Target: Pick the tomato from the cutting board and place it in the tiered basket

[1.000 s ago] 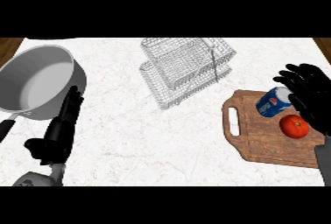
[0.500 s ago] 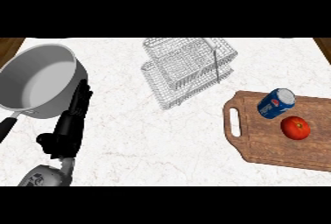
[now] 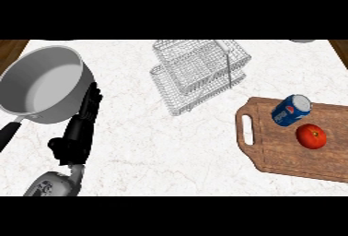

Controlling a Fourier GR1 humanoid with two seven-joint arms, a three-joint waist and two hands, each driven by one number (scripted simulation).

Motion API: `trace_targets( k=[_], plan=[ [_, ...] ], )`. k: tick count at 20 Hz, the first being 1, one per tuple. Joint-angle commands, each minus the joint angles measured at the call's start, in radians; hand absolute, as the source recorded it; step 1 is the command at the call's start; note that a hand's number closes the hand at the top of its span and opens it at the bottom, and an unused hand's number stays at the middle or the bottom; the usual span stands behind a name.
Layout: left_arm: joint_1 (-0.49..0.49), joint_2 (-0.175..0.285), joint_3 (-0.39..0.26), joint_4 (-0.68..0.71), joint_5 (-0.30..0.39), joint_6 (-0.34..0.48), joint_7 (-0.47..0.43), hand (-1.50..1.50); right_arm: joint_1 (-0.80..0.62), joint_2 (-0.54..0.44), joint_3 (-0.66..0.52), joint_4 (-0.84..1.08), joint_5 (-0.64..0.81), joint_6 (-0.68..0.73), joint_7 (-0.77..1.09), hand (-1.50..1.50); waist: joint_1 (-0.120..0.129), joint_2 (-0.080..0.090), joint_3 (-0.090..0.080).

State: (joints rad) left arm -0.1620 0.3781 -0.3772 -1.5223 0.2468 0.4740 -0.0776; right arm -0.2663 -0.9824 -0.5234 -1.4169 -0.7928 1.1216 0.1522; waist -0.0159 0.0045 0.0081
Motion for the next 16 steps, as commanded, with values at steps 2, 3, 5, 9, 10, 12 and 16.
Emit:
trace_targets(
  k=[2,3,5,9,10,12,16],
  plan=[
    [-0.035,-0.019,-0.014,0.022,-0.021,0.012,0.019,0.00,-0.030,-0.044,-0.087,-0.136,0.229,0.207,-0.049,-1.50,0.001,0.003,0.001],
    [-0.015,-0.032,-0.029,0.028,-0.026,0.008,-0.001,0.00,-0.053,-0.051,-0.077,-0.162,0.268,0.191,-0.045,-1.50,0.023,0.006,-0.001],
    [-0.047,-0.023,-0.016,0.007,-0.028,0.013,0.033,0.00,-0.017,0.013,-0.092,-0.216,0.361,0.217,-0.079,-1.50,0.018,0.002,0.000],
    [-0.062,-0.016,0.004,0.018,-0.021,-0.006,0.048,0.00,-0.009,0.084,-0.045,-0.330,0.504,0.188,-0.113,-1.50,0.030,0.002,-0.003],
    [-0.031,-0.004,-0.007,-0.006,-0.030,-0.007,0.052,0.00,-0.012,0.042,-0.074,-0.285,0.504,0.229,-0.141,-1.50,0.032,0.000,-0.003],
    [-0.084,-0.054,-0.028,0.029,-0.055,0.019,0.073,0.00,0.007,0.104,-0.069,-0.318,0.580,0.231,-0.196,-1.50,0.025,0.003,-0.002],
    [-0.029,-0.037,-0.024,-0.026,-0.051,0.002,0.059,0.00,0.024,0.111,-0.023,-0.389,0.674,0.192,-0.233,-1.50,0.039,0.000,-0.004]
  ],
)
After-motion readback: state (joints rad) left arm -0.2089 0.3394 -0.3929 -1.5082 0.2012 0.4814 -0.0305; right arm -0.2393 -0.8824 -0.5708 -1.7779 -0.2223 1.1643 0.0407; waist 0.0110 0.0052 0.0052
